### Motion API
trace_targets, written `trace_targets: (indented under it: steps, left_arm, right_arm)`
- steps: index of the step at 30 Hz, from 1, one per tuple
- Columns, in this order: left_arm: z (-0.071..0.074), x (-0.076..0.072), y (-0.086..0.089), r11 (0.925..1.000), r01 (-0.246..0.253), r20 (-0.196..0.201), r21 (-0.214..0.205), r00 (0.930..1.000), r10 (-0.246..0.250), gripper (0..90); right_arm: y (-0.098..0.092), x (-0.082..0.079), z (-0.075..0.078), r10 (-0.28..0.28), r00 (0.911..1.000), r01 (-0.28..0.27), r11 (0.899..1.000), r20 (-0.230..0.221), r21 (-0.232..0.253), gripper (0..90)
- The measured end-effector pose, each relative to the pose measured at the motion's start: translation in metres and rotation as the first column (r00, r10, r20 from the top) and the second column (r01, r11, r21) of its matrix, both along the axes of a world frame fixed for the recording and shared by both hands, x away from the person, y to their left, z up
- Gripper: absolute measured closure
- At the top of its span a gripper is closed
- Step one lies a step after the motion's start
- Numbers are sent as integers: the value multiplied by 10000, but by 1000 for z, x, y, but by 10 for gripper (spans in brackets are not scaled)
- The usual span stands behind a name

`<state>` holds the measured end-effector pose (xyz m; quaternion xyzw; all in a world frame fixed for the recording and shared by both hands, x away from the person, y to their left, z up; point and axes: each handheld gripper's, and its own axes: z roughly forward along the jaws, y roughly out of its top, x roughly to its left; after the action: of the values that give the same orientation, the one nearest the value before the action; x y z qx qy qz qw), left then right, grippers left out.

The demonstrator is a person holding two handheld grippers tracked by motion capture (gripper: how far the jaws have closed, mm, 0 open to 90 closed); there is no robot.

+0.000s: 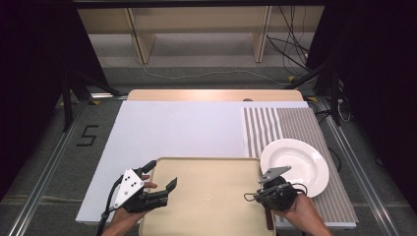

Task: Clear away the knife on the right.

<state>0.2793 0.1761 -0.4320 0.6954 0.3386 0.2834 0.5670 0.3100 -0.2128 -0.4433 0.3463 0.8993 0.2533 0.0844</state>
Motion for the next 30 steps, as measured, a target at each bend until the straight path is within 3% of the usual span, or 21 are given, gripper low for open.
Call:
trace_targets:
  steps: [2,5,6,8,9,10,12,14,17,20,21,30]
  left_arm:
    - [0,0,0,10000,2,-7,-5,10000,-2,150]
    - [0,0,0,10000,1,-4,-5,10000,-1,150]
    - [0,0,0,10000,1,-4,-6,10000,-1,151]
    - [0,0,0,10000,0,-7,2,10000,0,151]
    - [0,0,0,10000,-6,-4,-6,10000,6,150]
    - [0,0,0,10000,-6,-4,-6,10000,6,150]
    - [0,0,0,10000,-5,-11,-3,10000,5,150]
    - [0,0,0,10000,-7,-18,-5,10000,7,151]
    - [0,0,0,10000,-7,-17,-7,10000,7,150]
    - [0,0,0,10000,-3,-17,-1,10000,3,151]
    - [0,0,0,10000,-4,-15,-6,10000,4,150]
    - [0,0,0,10000,3,-19,-2,10000,-3,150]
  right_arm:
    - [-1,0,5,-29,9999,21,9980,129,635,614]
    - [-2,0,7,-76,9999,63,9943,120,1062,551]
    - [-4,1,10,-192,9998,205,9861,-92,1649,509]
    - [-5,1,11,-229,9997,244,9814,-102,1906,492]
    - [-6,1,14,-214,9997,244,9694,-151,2442,456]
    - [-6,1,14,-214,9997,244,9694,-151,2442,456]
    - [-7,0,16,-177,9998,163,9581,23,2860,369]
    - [-7,0,17,-140,9999,106,9560,95,2930,355]
    - [-6,-2,20,-167,9992,40,9437,354,3308,271]
    - [-7,-3,21,-239,9984,45,9356,506,3529,250]
    - [-9,-2,23,-332,9978,88,9241,574,3821,225]
    - [-13,-3,27,-367,9946,-101,8978,975,4404,179]
